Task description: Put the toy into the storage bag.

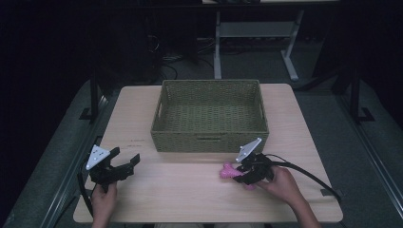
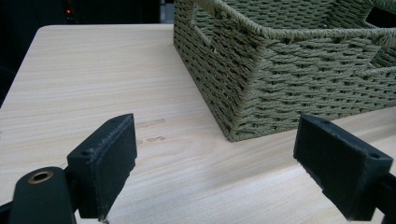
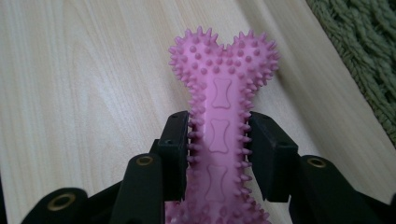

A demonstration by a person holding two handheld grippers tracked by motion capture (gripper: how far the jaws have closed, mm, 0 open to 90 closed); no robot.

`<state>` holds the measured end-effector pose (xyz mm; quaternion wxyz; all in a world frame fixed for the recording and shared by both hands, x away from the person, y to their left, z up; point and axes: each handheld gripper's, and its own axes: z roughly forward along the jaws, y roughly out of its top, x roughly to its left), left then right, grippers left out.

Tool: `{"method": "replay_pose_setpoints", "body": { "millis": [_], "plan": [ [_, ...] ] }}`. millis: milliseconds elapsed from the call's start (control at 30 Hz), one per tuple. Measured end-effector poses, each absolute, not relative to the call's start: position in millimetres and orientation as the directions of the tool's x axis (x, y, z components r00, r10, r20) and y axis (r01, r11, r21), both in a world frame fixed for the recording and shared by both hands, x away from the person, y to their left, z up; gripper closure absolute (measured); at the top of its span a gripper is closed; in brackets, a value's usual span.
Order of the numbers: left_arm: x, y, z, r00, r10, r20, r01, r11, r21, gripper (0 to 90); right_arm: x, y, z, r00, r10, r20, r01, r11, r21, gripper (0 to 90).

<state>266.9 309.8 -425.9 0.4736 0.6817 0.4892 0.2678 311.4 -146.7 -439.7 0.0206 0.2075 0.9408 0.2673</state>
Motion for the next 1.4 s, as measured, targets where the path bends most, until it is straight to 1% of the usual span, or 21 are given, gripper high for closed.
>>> {"method": "replay_pose_setpoints", "body": {
  "millis": [100, 233, 333, 500, 600, 633, 667, 700, 1167, 1400],
  "plan": [
    [267, 310, -426, 0.378, 0.921, -0.097, 0.413, -0.074, 0.908, 12.8, 312, -148, -436, -0.913, 0.4, 0.078, 0.381, 0.767, 0.517, 59.3],
    [267, 310, -426, 0.377, 0.921, -0.098, 0.412, -0.071, 0.909, 12.8, 312, -147, -428, -0.924, 0.378, 0.055, 0.351, 0.784, 0.512, 59.3],
    [266, 310, -425, 0.378, 0.921, -0.096, 0.411, -0.074, 0.908, 12.8, 314, -145, -424, -0.931, 0.36, 0.057, 0.335, 0.787, 0.518, 59.3],
    [267, 310, -426, 0.376, 0.921, -0.099, 0.413, -0.071, 0.908, 12.8, 316, -150, -417, -0.932, 0.358, 0.054, 0.333, 0.788, 0.519, 59.3],
    [267, 310, -426, 0.379, 0.921, -0.095, 0.414, -0.077, 0.907, 12.8, 317, -153, -410, -0.935, 0.35, 0.056, 0.327, 0.79, 0.519, 59.2],
    [267, 310, -425, 0.38, 0.92, -0.094, 0.413, -0.078, 0.908, 12.8, 316, -152, -404, -0.94, 0.34, 0.038, 0.311, 0.801, 0.511, 59.2],
    [267, 310, -425, 0.38, 0.92, -0.094, 0.412, -0.078, 0.908, 12.8, 316, -152, -404, -0.94, 0.34, 0.038, 0.311, 0.801, 0.511, 59.2],
    [267, 310, -425, 0.38, 0.92, -0.092, 0.412, -0.079, 0.908, 12.8, 317, -151, -397, -0.944, 0.327, 0.037, 0.298, 0.802, 0.518, 59.2],
    [267, 311, -425, 0.374, 0.922, -0.099, 0.409, -0.069, 0.91, 12.8, 323, -150, -364, -0.959, 0.283, 0.021, 0.253, 0.817, 0.519, 59.2],
    [267, 311, -425, 0.374, 0.922, -0.098, 0.406, -0.068, 0.911, 12.8, 325, -146, -354, -0.964, 0.264, 0.011, 0.232, 0.824, 0.516, 59.1]
  ]
}}
